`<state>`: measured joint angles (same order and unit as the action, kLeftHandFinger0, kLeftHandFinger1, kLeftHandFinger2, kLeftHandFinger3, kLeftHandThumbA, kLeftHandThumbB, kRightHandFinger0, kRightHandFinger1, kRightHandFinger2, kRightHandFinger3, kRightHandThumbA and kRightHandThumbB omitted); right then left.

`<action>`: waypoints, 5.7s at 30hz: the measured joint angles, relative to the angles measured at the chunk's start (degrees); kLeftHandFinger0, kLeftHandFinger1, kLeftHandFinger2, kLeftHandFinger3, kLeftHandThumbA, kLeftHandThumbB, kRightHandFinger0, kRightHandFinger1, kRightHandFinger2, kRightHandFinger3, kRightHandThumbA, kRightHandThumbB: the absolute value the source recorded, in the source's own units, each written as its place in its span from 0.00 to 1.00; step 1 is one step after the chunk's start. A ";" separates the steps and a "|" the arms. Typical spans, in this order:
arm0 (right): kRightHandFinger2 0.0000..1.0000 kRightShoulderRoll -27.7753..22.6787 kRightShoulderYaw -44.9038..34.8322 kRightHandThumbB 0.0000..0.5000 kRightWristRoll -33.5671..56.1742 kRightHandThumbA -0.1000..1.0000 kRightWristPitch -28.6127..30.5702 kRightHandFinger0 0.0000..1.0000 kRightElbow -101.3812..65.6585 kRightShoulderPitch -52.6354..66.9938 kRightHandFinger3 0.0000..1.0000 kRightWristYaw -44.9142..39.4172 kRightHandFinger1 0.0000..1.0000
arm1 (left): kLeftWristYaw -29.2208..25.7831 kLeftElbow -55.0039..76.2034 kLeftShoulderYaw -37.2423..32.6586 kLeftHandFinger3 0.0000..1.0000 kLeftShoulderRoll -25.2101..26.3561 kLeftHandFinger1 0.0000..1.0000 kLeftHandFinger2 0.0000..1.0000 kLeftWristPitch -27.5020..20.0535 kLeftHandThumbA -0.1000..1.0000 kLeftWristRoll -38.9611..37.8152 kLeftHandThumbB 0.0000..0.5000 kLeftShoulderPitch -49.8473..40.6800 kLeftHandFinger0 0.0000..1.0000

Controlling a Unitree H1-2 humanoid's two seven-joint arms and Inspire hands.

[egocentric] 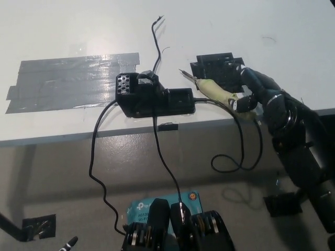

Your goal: The robot uses its right hand to grab and lift the soldering gun kept on the middle of the table and puts it in its base

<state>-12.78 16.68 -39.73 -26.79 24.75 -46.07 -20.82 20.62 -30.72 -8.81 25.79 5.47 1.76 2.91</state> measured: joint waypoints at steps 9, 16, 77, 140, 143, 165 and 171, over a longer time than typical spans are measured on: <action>1.00 0.78 0.04 0.40 -0.76 0.61 0.00 1.00 0.07 2.26 1.00 0.03 1.00 | 0.90 0.01 -0.02 0.09 -0.14 0.00 0.06 0.17 1.00 0.01 1.00 0.30 0.00; 1.00 0.89 -0.04 0.38 -1.48 0.62 0.00 1.00 0.27 2.22 1.00 0.02 1.00 | 0.98 0.02 -0.08 0.10 -0.37 0.00 0.06 0.14 1.00 0.04 1.00 0.35 0.00; 1.00 -2.33 5.69 0.49 4.33 0.51 6.03 0.99 11.42 -3.99 1.00 0.50 1.00 | 4.07 1.39 -1.59 0.14 -2.12 0.00 0.08 0.37 1.00 0.41 1.00 2.77 0.00; 0.54 -5.98 25.32 0.00 -12.42 0.02 4.57 0.01 15.77 -6.84 0.51 8.65 0.33 | 6.96 4.42 -7.13 0.22 -4.71 0.00 0.15 2.51 1.00 2.63 1.00 6.14 0.00; 0.66 -7.29 24.23 0.00 -12.32 0.00 6.35 0.00 13.84 -5.40 0.35 10.20 0.34 | 7.18 4.43 -7.13 0.20 -4.63 0.00 0.15 2.50 1.00 2.80 1.00 6.15 0.00; 0.53 -9.61 6.79 0.17 -8.24 0.00 18.12 0.00 5.47 1.56 0.43 23.57 0.13 | 7.35 2.06 -5.78 0.16 -4.28 0.00 0.13 2.34 1.00 3.26 1.00 6.18 0.00; 0.48 -10.19 6.10 0.37 -8.18 0.00 23.04 0.00 3.98 1.51 0.42 26.00 0.12 | 7.35 1.75 -5.26 0.15 -4.28 0.01 0.11 2.34 1.00 3.26 1.00 6.15 0.00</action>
<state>-22.97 22.79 -47.91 -3.75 28.72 -44.56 5.17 27.97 -28.97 -14.07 21.51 7.81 5.02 9.06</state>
